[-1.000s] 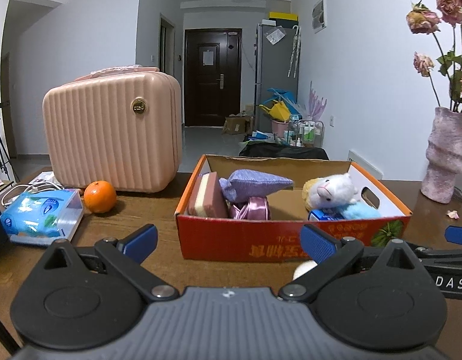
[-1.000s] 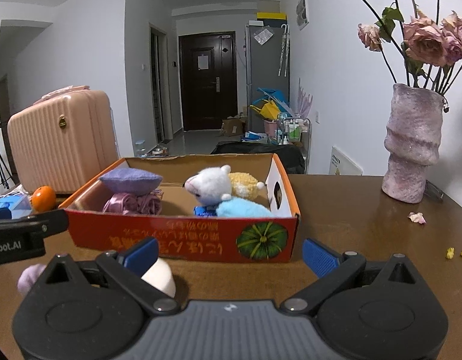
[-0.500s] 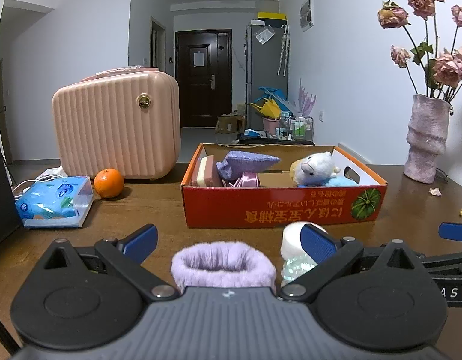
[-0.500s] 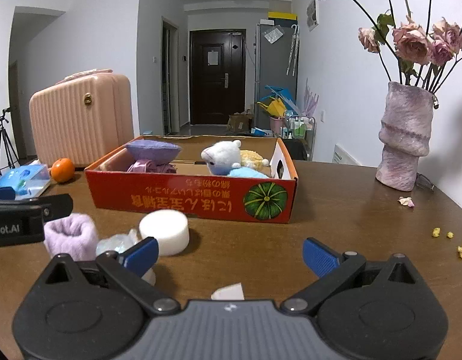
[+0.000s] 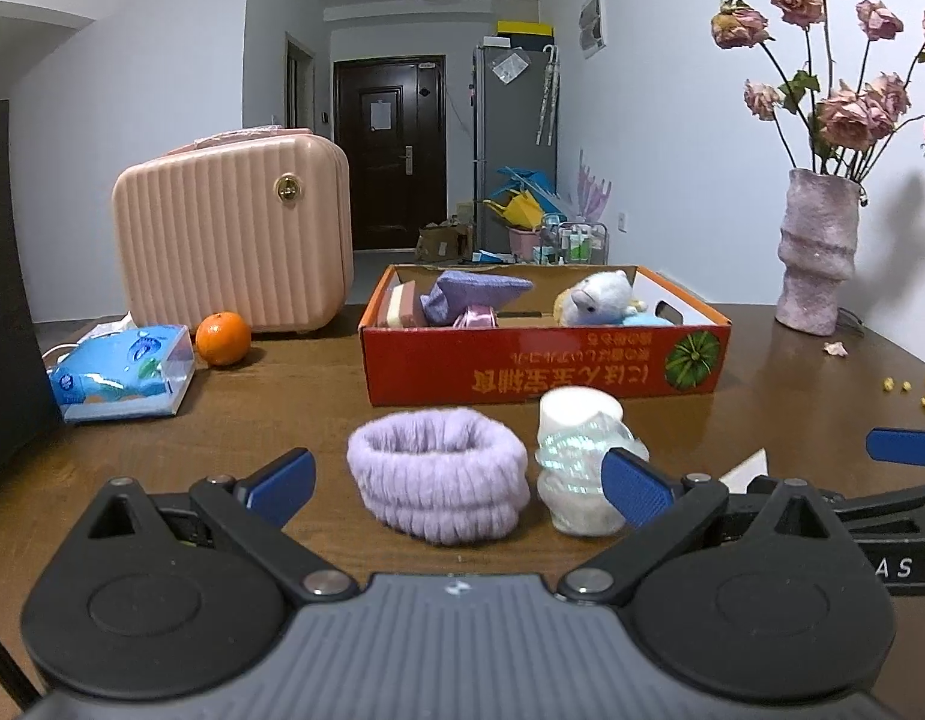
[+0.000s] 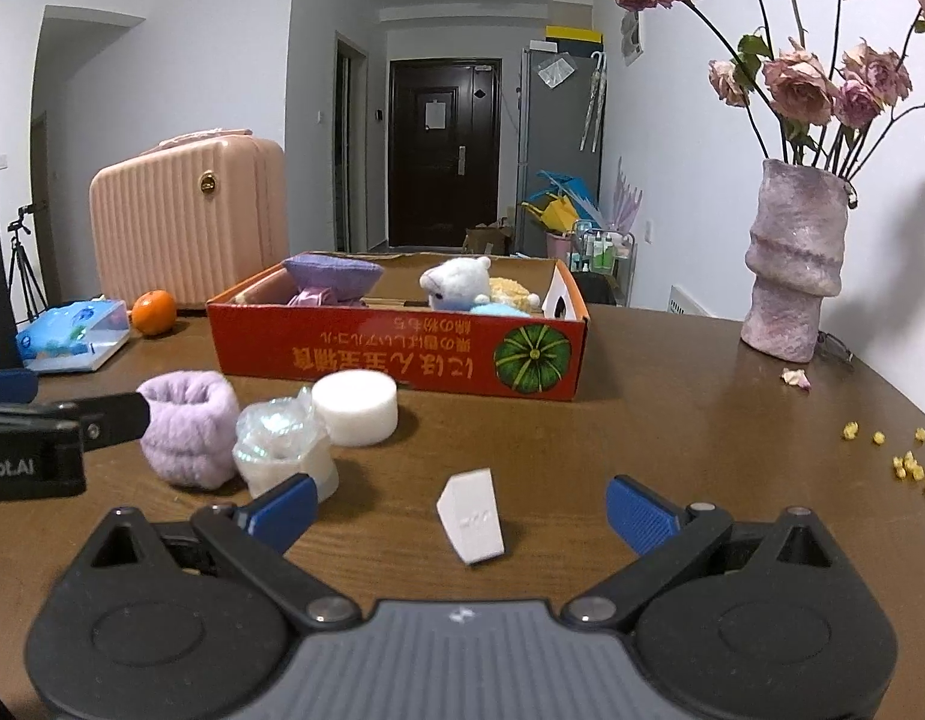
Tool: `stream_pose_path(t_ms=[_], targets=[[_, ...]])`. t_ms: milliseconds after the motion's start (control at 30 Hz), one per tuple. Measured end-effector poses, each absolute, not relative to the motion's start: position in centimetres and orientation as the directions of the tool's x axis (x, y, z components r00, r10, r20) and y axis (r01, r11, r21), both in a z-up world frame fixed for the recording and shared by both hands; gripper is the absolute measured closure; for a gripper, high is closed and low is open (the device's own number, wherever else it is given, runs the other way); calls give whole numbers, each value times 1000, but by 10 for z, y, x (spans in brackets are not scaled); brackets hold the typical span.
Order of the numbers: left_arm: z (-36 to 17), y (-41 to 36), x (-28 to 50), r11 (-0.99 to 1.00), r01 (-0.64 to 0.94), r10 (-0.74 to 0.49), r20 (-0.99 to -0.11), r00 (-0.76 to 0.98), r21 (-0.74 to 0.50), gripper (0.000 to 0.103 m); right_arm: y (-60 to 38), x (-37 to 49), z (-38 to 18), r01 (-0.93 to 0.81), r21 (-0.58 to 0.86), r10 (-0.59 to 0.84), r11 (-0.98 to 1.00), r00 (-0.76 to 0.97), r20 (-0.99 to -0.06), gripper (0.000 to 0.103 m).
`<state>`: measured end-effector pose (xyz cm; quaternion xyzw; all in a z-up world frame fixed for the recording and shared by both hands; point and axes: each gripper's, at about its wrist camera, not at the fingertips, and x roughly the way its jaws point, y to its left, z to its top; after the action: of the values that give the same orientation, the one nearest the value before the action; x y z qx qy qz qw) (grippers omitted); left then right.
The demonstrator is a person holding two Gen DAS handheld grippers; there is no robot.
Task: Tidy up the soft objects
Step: 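Move both tools back from the box toward the remaining items on the table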
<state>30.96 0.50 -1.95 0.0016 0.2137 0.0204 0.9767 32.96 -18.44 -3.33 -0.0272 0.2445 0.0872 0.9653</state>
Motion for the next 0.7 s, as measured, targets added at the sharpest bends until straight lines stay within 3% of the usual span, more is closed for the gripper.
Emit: stream_pose_path(t_ms=[500, 700], targets=[[-31, 9, 301, 999, -42, 40, -454, 890, 5, 0, -187, 323, -48, -186, -6, 155, 982, 835, -528, 0], [-32, 11, 303, 999, -44, 37, -463, 885, -5, 0, -185, 330, -52, -191, -8, 157, 982, 828, -538, 8]])
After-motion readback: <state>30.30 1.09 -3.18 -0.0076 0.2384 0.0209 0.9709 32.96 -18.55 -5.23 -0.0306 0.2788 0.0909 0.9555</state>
